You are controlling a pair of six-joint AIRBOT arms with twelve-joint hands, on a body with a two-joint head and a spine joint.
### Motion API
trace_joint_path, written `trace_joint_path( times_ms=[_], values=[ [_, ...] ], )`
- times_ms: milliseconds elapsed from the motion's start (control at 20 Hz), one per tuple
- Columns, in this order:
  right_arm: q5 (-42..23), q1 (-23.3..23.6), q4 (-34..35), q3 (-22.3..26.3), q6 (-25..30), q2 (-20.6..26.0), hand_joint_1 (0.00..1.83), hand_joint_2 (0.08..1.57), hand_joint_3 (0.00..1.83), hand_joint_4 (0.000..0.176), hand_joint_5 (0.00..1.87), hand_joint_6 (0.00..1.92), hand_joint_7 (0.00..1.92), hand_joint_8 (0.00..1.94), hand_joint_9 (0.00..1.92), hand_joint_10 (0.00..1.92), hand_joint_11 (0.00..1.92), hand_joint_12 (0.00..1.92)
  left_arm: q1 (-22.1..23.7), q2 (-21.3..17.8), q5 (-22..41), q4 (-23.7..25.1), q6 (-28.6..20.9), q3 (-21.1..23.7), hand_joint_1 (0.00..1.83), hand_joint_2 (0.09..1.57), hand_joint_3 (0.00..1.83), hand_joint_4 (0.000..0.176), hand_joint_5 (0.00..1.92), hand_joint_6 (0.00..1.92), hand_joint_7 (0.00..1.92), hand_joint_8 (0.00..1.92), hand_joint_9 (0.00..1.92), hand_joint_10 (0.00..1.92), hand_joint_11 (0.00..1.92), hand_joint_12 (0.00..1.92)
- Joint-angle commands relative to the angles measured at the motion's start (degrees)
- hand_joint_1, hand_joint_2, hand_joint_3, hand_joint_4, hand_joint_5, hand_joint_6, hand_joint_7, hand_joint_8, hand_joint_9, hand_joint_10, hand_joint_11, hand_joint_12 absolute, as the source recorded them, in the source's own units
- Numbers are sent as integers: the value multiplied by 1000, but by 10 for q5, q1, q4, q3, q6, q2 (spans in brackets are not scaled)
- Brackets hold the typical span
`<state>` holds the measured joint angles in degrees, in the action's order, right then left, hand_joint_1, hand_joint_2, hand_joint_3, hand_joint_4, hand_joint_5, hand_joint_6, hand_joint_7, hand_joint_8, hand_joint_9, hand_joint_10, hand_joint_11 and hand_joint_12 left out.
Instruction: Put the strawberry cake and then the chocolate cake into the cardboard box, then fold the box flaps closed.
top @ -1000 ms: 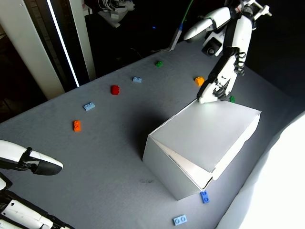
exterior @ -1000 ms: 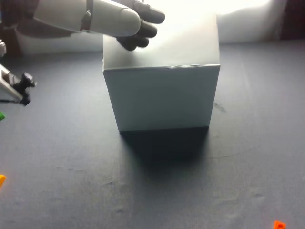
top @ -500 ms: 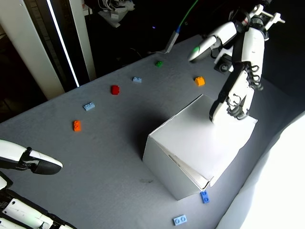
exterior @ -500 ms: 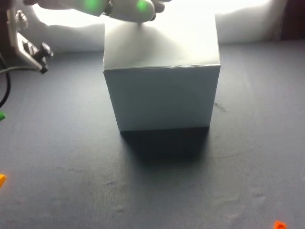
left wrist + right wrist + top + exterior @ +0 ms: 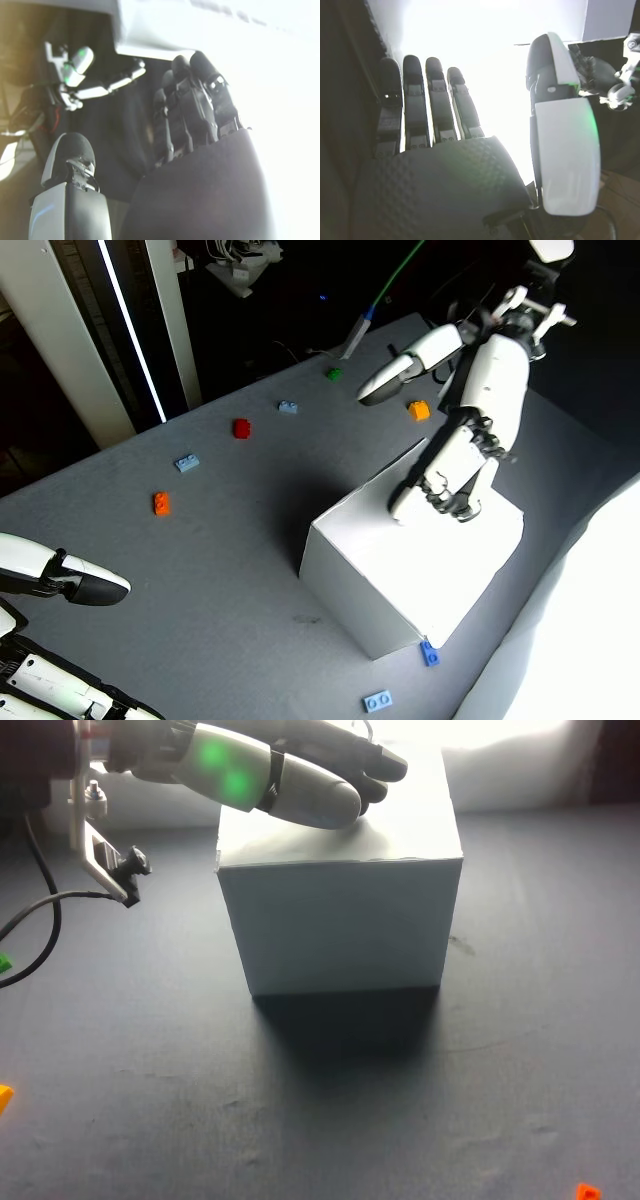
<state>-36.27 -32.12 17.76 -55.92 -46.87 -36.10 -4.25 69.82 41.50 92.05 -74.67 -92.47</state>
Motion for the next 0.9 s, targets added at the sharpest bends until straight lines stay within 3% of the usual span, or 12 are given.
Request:
trace_joint_path(
  times_ms=[0,250,350,500,850],
  values=[
    [-69,1,6,-3,4,7,531,1070,0,0,164,4,299,4,236,287,0,1169,-2,-5,15,-20,-4,1,399,1121,0,33,309,0,414,0,458,0,105,998],
    [-70,0,6,-3,4,7,521,1068,0,0,165,4,275,0,222,291,0,1189,31,-6,23,-3,-3,-15,346,1128,2,29,291,0,404,0,460,2,109,993],
    [-70,0,6,-3,4,7,507,1079,3,0,203,13,281,2,228,278,0,1063,52,-12,34,26,-8,-21,353,1122,0,34,277,1,391,0,454,0,108,980],
    [-70,0,6,-1,4,7,462,1085,3,0,187,4,270,9,222,259,0,1089,75,-37,33,49,-14,-18,354,1116,0,32,292,6,396,2,462,3,120,975],
    [-69,-10,6,14,4,23,365,1093,1,0,150,0,229,0,189,207,0,1048,147,-101,26,145,-62,40,397,1115,2,36,302,1,384,2,439,2,151,875]
  ],
)
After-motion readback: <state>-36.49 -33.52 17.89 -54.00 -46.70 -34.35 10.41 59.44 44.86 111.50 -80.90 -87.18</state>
